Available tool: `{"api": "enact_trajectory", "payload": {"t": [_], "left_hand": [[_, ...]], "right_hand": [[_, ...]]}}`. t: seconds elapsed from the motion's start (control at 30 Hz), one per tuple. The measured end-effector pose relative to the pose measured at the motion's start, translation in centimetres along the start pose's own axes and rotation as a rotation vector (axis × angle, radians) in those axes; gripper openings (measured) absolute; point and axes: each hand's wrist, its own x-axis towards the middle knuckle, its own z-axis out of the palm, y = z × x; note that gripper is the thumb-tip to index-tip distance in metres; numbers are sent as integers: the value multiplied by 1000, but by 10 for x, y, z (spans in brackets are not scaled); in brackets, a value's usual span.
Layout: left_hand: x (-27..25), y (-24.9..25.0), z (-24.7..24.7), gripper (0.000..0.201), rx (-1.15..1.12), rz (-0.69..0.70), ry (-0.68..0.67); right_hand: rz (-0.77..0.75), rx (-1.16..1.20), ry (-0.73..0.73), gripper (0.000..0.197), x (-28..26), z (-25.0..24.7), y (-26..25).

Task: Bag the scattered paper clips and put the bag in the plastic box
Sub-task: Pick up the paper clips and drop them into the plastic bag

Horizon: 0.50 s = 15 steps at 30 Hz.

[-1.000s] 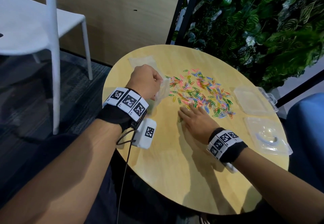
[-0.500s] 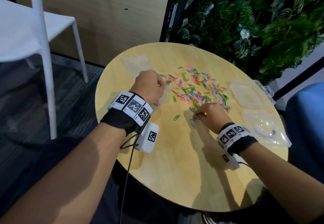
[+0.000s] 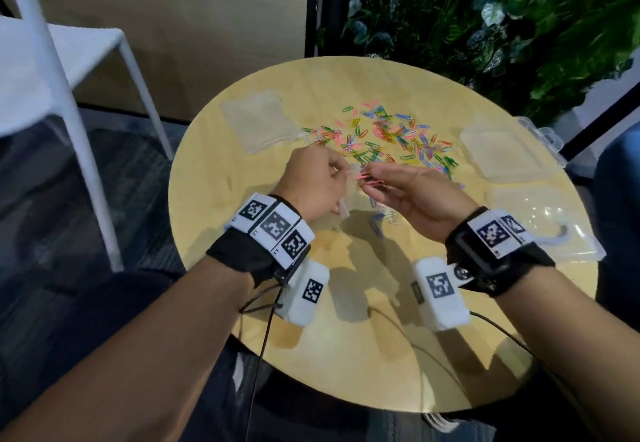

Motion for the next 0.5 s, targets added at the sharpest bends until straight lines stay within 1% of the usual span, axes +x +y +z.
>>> {"api": "enact_trajectory", "payload": {"t": [0.13,0.3,0.43,0.5], "left_hand": [[4,8,15,12,-56,30,42],[7,12,21,13,-62,3,82],[5,15,23,13,-85,3,57],[3,16,24,14,-97,19,47]], "right_hand": [[-45,-12,33,14,-3,2,2],[-111,85,43,15,-9,-11,-25],[-18,98,27,20,-11,-16,-24],[2,58,58,22,-9,-13,-15]]}}
